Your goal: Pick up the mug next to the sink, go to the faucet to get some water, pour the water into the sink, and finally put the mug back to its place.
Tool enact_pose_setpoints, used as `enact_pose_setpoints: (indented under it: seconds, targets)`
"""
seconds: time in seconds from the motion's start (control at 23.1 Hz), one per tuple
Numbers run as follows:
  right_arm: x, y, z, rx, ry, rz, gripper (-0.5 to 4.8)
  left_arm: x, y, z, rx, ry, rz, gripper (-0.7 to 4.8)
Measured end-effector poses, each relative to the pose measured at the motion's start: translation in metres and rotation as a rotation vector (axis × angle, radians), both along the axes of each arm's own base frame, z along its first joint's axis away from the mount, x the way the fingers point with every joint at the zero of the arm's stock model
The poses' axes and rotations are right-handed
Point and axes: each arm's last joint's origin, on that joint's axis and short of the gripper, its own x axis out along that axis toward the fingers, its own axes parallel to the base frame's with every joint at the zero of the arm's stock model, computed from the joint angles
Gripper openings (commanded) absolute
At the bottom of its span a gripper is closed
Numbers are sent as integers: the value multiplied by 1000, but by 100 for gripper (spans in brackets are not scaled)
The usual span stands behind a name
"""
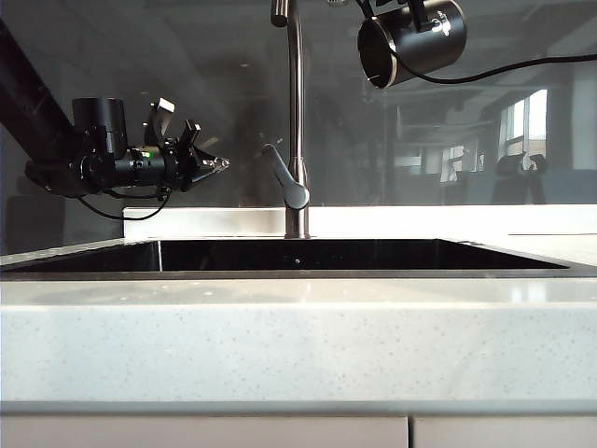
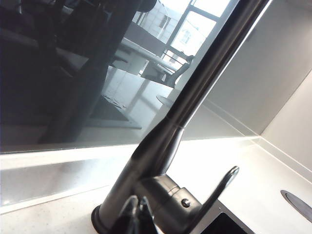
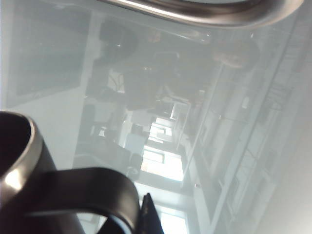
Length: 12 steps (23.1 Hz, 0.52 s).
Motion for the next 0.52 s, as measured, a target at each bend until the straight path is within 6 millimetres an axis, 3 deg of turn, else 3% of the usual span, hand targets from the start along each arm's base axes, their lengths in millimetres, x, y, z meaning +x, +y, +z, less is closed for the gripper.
enact_pose_setpoints:
  seconds: [0.17, 0.26, 0.35, 0.52]
  targets:
    - [0, 0, 0, 66, 7, -1, -2, 0, 0, 0, 0, 0, 0, -5]
    - [0, -1, 0, 267, 20, -29, -2, 0, 0, 0, 0, 0, 0, -6]
    - [0, -3, -1, 641, 34, -100, -2, 0, 0, 0, 0, 0, 0, -5]
    - [4, -14, -13, 1081, 153, -165, -2, 0, 0, 0, 0, 0, 0, -5]
